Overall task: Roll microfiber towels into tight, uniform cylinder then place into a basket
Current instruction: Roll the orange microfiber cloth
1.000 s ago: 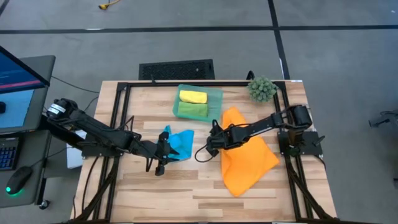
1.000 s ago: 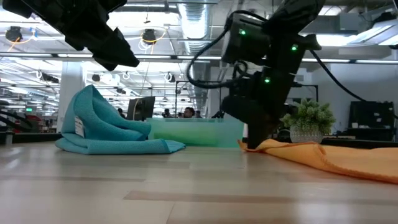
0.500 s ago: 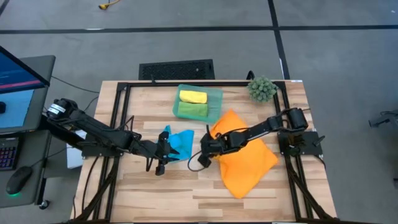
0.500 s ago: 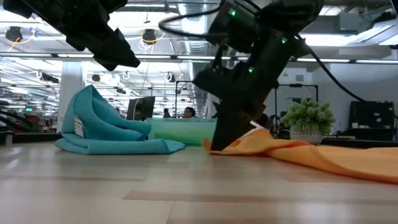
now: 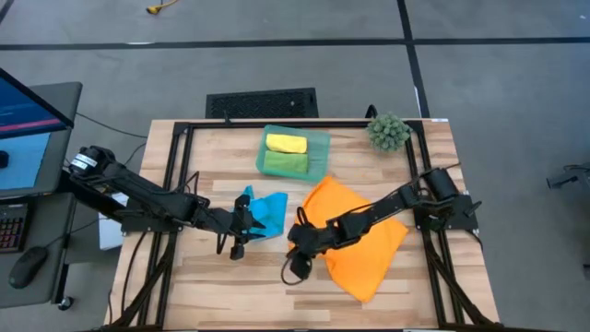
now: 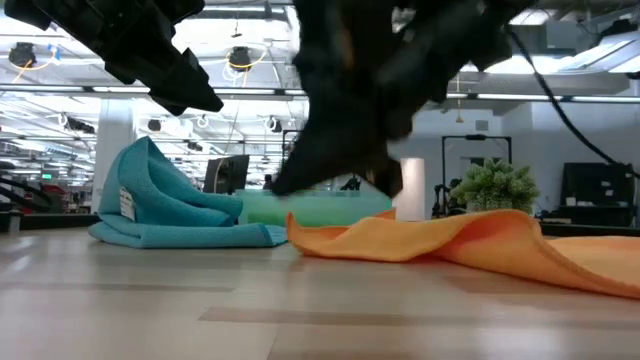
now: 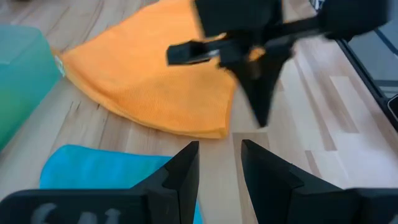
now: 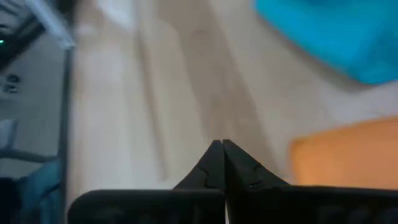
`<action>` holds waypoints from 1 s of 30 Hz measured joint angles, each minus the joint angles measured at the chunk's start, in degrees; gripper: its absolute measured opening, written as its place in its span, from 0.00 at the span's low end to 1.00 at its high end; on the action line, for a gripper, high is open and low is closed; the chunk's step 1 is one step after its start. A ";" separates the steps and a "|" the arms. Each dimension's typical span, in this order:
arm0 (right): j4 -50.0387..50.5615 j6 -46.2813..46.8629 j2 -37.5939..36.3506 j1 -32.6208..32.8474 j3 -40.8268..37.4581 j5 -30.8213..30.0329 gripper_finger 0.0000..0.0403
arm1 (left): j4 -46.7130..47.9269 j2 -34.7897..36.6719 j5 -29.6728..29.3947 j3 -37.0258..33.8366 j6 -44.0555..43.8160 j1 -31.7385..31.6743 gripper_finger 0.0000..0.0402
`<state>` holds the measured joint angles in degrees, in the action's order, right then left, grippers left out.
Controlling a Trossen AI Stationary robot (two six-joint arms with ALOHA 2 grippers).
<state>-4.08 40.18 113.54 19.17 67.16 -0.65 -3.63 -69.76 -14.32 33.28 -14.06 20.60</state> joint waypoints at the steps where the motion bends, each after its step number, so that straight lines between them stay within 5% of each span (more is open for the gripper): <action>1: 0.41 -0.19 -0.82 0.62 -0.02 -0.19 0.03 | -0.07 0.00 0.01 0.00 0.00 0.00 0.27; 6: 3.52 -3.15 -4.13 3.56 -0.02 -1.63 0.04 | -0.20 0.00 -0.01 0.00 0.00 0.00 0.27; 11: 15.11 -4.12 -9.41 6.76 0.02 -11.15 0.03 | -1.80 -0.17 -0.01 0.00 0.66 -0.02 0.27; 19: 34.75 -0.95 -15.20 13.48 0.02 -25.41 0.05 | -20.85 -9.72 -0.34 0.02 10.53 -0.20 0.27; 23: 42.51 5.78 -15.01 16.42 0.07 -28.13 0.03 | -30.57 -16.26 -0.50 0.36 13.18 -1.14 0.27; 30: 58.54 26.88 -14.87 19.56 -3.15 -31.19 0.05 | -32.05 -26.78 -0.96 6.49 11.79 -3.46 0.27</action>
<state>54.46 67.07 98.67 38.73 64.01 -31.83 -35.68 -96.54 -15.28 39.77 -2.27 17.14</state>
